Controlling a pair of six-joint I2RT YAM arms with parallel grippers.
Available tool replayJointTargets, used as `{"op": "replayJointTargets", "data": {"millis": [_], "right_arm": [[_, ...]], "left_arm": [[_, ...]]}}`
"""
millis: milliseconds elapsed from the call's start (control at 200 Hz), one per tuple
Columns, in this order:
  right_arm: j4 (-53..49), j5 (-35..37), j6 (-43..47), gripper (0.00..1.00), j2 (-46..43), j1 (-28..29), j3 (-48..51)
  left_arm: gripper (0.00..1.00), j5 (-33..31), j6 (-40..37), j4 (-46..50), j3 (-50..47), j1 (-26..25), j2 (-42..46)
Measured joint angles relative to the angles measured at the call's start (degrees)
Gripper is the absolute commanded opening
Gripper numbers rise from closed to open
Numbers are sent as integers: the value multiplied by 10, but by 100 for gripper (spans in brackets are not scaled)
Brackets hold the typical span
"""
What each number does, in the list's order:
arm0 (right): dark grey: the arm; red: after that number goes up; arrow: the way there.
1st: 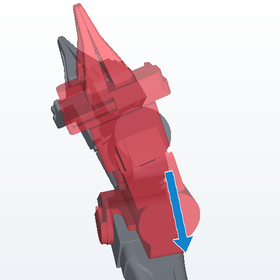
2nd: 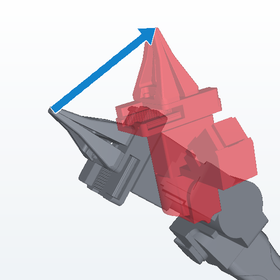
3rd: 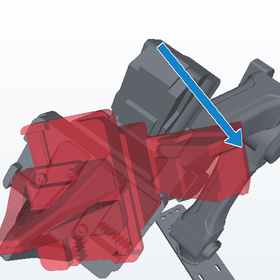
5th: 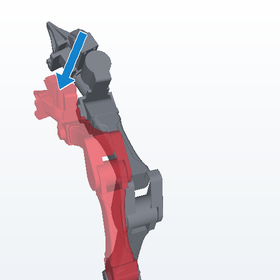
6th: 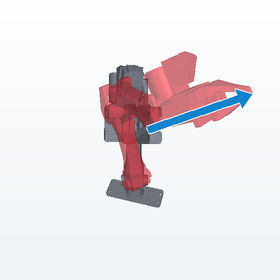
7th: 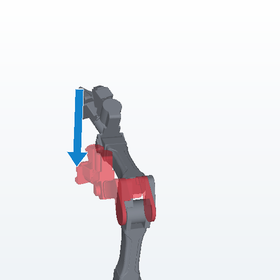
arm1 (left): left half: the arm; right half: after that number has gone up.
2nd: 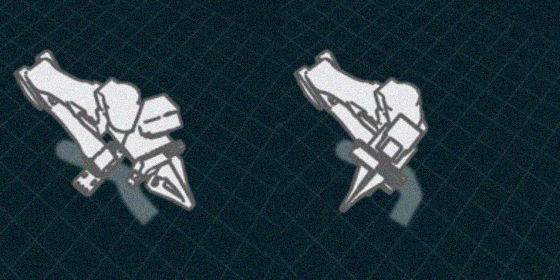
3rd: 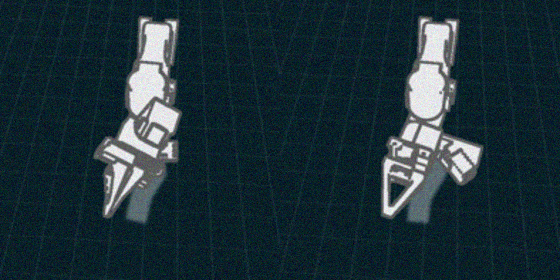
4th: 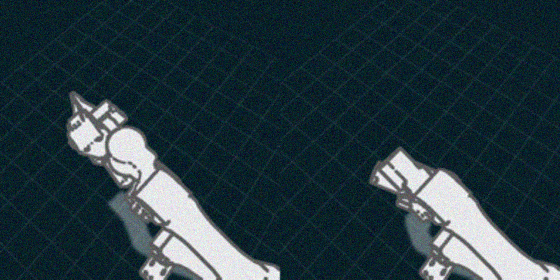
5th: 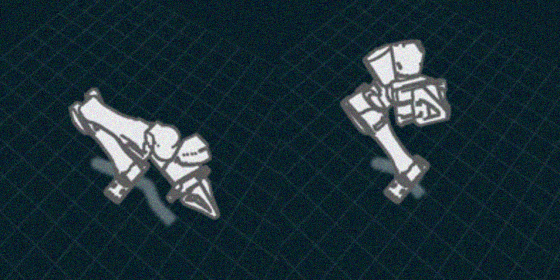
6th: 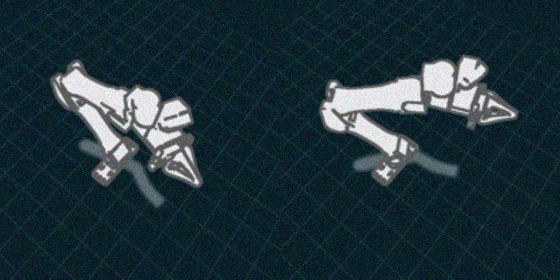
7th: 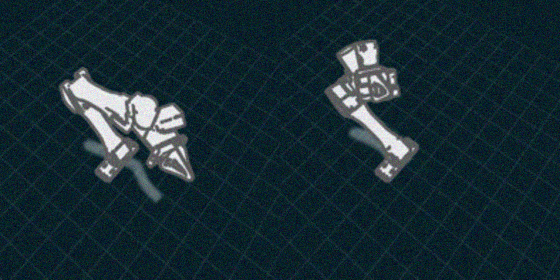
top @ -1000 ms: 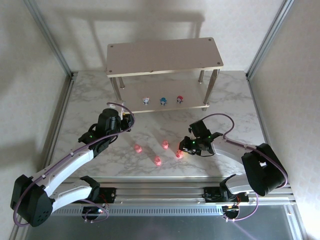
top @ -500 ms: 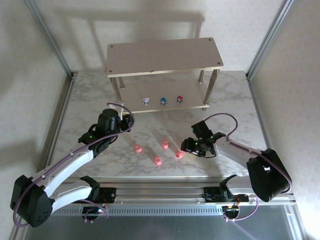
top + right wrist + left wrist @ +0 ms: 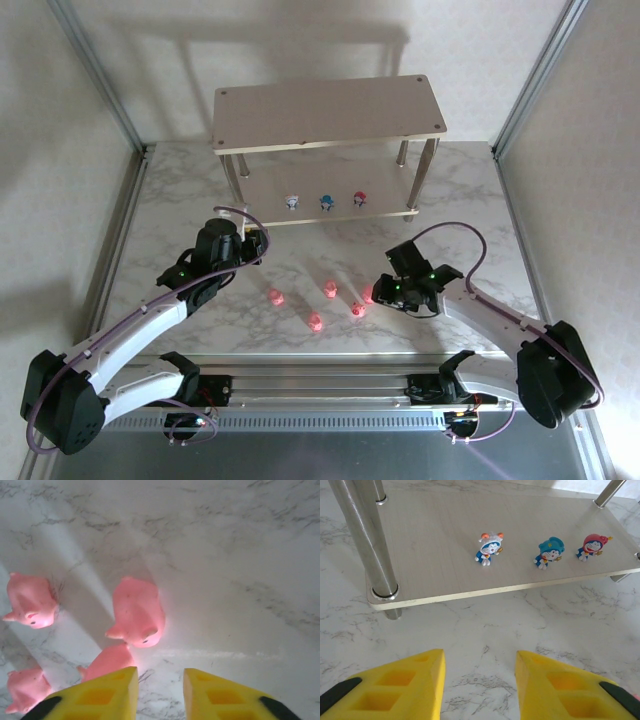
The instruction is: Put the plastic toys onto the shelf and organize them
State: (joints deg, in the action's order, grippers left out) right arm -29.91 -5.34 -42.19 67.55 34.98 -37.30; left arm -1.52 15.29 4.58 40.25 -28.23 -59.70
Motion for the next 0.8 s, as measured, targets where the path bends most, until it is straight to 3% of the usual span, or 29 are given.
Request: {"op": "replayJointTargets", "data": {"millis": [215, 801], "right_arm": [[-10, 0, -5, 19, 0, 50, -28], [5, 9, -12, 17, 73, 113, -50]], "left_arm": [[41, 0, 0, 0, -10, 0, 9], [42, -1, 0, 3, -25, 2, 50]]}}
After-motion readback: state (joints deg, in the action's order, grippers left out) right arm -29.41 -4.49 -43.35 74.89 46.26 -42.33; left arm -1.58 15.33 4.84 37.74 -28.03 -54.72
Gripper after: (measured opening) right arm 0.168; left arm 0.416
